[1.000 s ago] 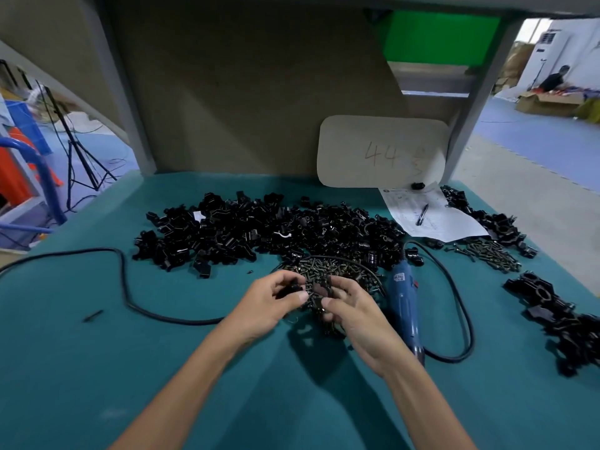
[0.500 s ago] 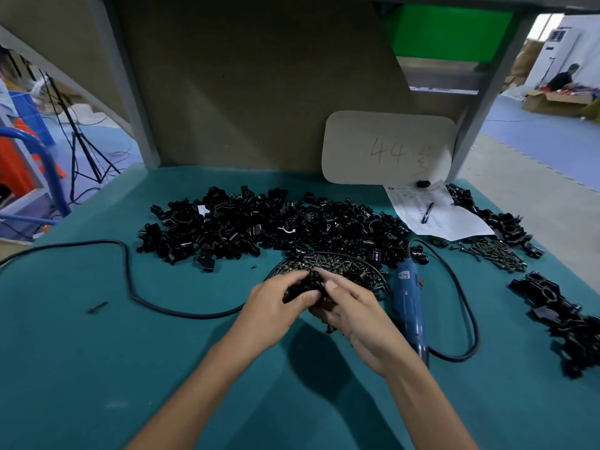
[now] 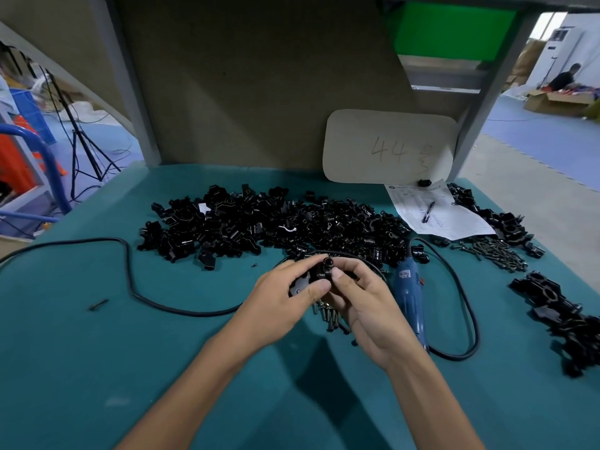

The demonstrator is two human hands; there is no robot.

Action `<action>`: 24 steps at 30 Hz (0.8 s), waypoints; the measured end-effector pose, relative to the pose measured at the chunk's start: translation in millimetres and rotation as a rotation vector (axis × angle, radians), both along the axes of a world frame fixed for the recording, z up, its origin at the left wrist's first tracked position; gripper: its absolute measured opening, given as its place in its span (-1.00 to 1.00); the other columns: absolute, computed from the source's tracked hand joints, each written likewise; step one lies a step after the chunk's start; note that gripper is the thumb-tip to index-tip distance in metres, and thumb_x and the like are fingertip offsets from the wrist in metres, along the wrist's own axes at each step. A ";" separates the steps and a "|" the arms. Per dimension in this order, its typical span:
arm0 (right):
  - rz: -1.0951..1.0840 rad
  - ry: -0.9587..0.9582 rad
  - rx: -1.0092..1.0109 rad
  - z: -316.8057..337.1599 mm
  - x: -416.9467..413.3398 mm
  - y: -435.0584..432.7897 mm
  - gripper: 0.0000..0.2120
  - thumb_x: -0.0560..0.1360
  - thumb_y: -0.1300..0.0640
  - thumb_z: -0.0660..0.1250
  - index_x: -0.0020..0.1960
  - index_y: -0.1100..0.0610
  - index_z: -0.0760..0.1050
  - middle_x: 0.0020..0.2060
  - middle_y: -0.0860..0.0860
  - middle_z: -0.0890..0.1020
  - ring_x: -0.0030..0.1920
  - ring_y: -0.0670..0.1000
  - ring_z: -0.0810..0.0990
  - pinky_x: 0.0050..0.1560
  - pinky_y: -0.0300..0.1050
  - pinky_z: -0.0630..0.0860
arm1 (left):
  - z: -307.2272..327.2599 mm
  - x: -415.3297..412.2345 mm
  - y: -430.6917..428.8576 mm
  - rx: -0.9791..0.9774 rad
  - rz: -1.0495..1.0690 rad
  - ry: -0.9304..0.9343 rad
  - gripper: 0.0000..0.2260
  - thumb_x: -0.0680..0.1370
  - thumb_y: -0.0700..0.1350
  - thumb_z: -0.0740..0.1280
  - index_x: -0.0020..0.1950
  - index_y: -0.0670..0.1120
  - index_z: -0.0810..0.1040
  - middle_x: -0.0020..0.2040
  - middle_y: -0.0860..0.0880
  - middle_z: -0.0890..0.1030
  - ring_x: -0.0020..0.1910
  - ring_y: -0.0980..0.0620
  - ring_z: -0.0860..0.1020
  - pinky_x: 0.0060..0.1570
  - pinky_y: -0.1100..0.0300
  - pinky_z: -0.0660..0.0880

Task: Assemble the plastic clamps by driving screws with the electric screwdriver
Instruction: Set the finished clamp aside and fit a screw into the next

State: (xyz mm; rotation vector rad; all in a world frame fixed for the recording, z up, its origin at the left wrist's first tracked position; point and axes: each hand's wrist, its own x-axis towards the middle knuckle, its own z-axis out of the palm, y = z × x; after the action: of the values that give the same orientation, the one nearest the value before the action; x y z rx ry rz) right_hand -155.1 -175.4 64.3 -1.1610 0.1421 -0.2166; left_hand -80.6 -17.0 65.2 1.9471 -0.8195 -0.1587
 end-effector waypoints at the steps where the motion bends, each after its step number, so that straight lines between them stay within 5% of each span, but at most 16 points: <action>1: 0.008 -0.014 0.008 2.2 -1.3 -0.1 -0.83 0.64 0.23 0.28 0.22 0.24 0.51 -0.04 0.05 0.73 0.00 -0.04 0.70 0.00 -0.24 0.60 | 3.5 -0.7 -0.3 -0.027 0.001 0.004 -0.60 0.51 0.33 0.30 0.35 0.42 0.44 0.12 0.31 0.56 0.16 0.32 0.53 0.11 0.39 0.43; 10: 0.055 -0.045 0.039 15.2 -10.2 -0.1 -0.69 0.51 0.11 0.39 0.20 0.22 0.49 -0.19 0.02 0.67 -0.10 -0.05 0.68 0.03 -0.21 0.61 | 11.5 -6.3 -2.7 0.036 -0.072 -0.038 -0.52 0.55 0.41 0.14 0.47 0.41 0.28 0.29 0.24 0.53 0.31 0.24 0.46 0.31 0.10 0.46; 24: 0.053 -0.037 0.046 15.5 -10.3 0.7 -0.73 0.50 0.13 0.39 0.15 0.22 0.49 -0.16 0.04 0.63 -0.11 -0.05 0.63 0.04 -0.21 0.60 | 11.4 -9.6 -3.9 0.069 -0.086 -0.068 -0.63 0.60 0.33 0.14 0.40 0.35 0.33 0.14 0.18 0.56 0.12 0.18 0.52 0.12 0.11 0.49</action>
State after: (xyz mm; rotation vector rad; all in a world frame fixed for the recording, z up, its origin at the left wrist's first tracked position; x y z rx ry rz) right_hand -165.4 -174.7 79.8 -1.1133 0.0832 -0.1866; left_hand -90.2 -20.9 76.6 1.9922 -0.9549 -0.1748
